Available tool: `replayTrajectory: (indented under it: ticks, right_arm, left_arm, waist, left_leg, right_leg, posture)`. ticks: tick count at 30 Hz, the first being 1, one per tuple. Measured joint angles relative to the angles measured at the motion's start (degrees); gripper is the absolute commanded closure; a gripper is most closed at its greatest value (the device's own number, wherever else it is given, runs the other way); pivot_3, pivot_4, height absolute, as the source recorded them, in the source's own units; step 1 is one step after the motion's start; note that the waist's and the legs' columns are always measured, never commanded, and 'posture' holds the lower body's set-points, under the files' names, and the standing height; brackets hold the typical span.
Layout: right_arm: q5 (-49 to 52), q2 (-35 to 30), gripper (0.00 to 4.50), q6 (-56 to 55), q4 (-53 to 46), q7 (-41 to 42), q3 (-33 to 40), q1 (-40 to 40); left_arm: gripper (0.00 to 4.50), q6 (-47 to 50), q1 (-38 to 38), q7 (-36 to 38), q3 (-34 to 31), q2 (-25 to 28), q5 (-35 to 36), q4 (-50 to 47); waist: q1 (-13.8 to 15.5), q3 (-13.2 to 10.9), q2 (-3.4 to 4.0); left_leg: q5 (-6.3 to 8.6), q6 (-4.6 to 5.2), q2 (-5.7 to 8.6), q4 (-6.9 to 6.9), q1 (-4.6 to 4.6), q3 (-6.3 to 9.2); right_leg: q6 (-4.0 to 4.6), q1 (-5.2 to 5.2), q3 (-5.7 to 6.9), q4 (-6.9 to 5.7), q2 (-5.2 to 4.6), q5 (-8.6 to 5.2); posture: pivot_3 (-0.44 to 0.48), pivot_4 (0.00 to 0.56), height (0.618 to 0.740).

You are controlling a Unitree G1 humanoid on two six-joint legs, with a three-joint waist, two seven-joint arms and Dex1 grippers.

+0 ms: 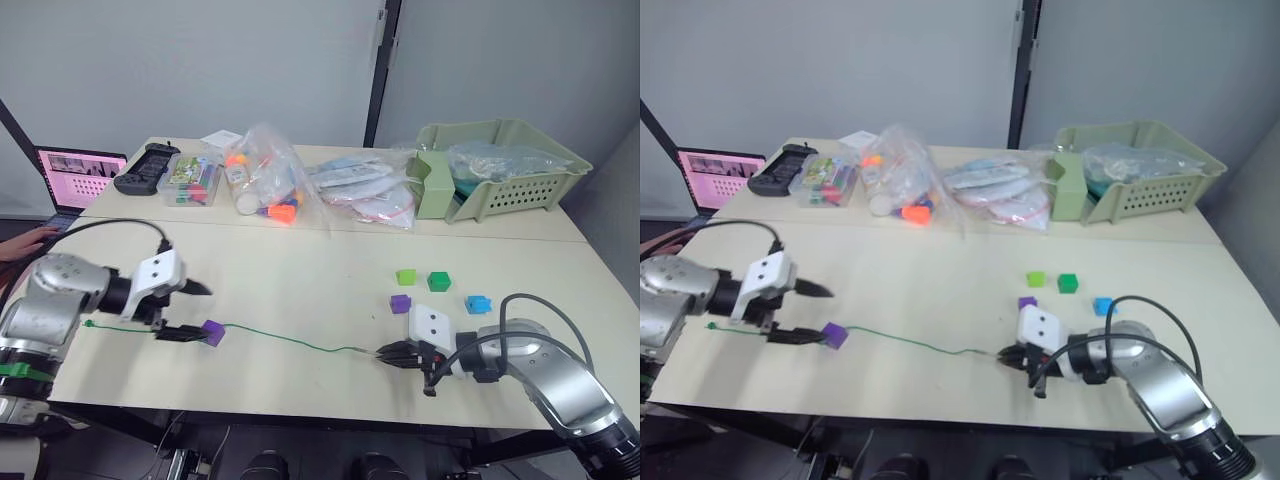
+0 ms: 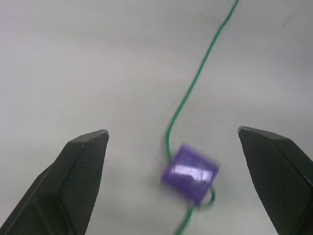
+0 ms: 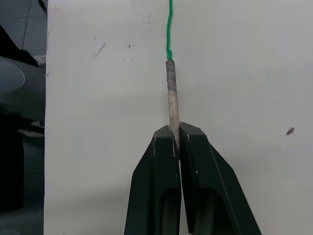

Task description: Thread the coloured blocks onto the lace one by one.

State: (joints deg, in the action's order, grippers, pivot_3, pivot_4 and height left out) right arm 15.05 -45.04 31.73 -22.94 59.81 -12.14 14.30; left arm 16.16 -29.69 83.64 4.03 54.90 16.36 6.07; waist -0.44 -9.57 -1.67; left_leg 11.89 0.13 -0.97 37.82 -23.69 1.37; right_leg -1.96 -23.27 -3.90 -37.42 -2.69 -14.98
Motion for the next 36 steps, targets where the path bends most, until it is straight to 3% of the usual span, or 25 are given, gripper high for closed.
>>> replayTrajectory:
  ticks: [4,7,10,13,19,22,33,36]
  right_arm:
    - [-0.1,1.8,4.5,1.7,-0.6,-0.9,-1.0,2.1]
    - [-0.2,3.0,4.5,3.2,-0.7,-1.5,-2.2,3.5]
    - [-0.4,3.2,4.5,4.1,-0.7,-1.7,-3.4,3.8]
    - [-0.4,3.4,4.5,4.7,-0.7,-2.5,-4.4,4.4]
    - [-0.4,3.3,4.5,5.6,-1.4,-3.0,-4.5,4.5]
    - [-0.3,3.3,4.5,6.2,-1.5,-3.1,-4.5,4.5]
    - [-0.4,2.9,4.5,6.4,-1.9,-3.6,-4.4,4.5]
    - [-0.4,2.7,4.5,6.3,-1.8,-3.6,-4.3,4.5]
  left_arm:
    - [0.03,7.5,-1.7,-3.5,5.6,-9.9,3.2,-11.0]
    - [0.03,7.6,-2.5,-6.8,11.2,-17.6,1.7,-13.0]
    - [0.03,6.0,-3.0,-9.4,15.6,-22.1,-1.3,-11.6]
    - [0.03,4.4,-4.4,-11.8,18.7,-25.9,-4.6,-9.2]
    - [0.03,2.3,-4.8,-12.6,21.4,-26.1,-8.7,-6.3]
    - [0.85,0.9,-4.9,-12.2,22.3,-26.0,-9.8,-5.0]
    - [4.48,0.4,-5.5,-12.4,21.8,-27.0,-10.0,-4.0]
    - [4.48,0.4,-5.5,-12.2,21.9,-27.0,-9.8,-4.0]
  waist:
    - [-0.3,0.0,-0.01]
    - [-0.4,0.0,-0.02]
    - [-0.5,0.0,-0.02]
    - [-0.4,0.0,-0.02]
    - [-0.4,0.0,-0.02]
    - [-0.4,0.0,-0.02]
    - [-0.3,0.0,-0.02]
    - [-0.3,0.0,-0.02]
  left_leg:
    - [0.0,0.0,0.02,0.01,-0.01,0.03]
    - [0.0,0.0,0.03,0.01,0.01,0.05]
    - [0.0,0.0,0.03,0.01,0.03,0.06]
    - [0.0,0.0,0.06,0.03,0.03,0.06]
    - [0.0,0.0,0.05,0.03,0.03,0.07]
    - [0.0,0.0,0.06,0.03,0.03,0.06]
    - [0.0,0.0,0.06,0.03,0.02,0.06]
    - [0.0,0.0,0.07,0.03,0.02,0.07]
  right_leg:
    - [0.0,0.0,-0.02,-0.06,0.02,0.0]
    - [0.0,-0.01,-0.04,-0.09,0.06,0.0]
    - [0.0,-0.02,-0.05,-0.12,0.07,0.0]
    - [0.0,-0.01,-0.07,-0.11,0.06,0.0]
    - [0.0,-0.01,-0.06,-0.12,0.07,0.0]
    - [0.0,-0.01,-0.07,-0.11,0.06,0.0]
    - [-0.01,-0.01,-0.06,-0.11,0.06,0.0]
    - [-0.01,-0.01,-0.07,-0.11,0.06,0.0]
  posture:
    - [0.0,0.15,0.74]
    - [0.0,0.15,0.74]
    - [0.0,0.15,0.74]
    - [0.0,0.15,0.74]
    - [0.0,0.15,0.74]
    - [0.0,0.15,0.74]
    - [0.0,0.15,0.74]
    - [0.0,0.15,0.74]
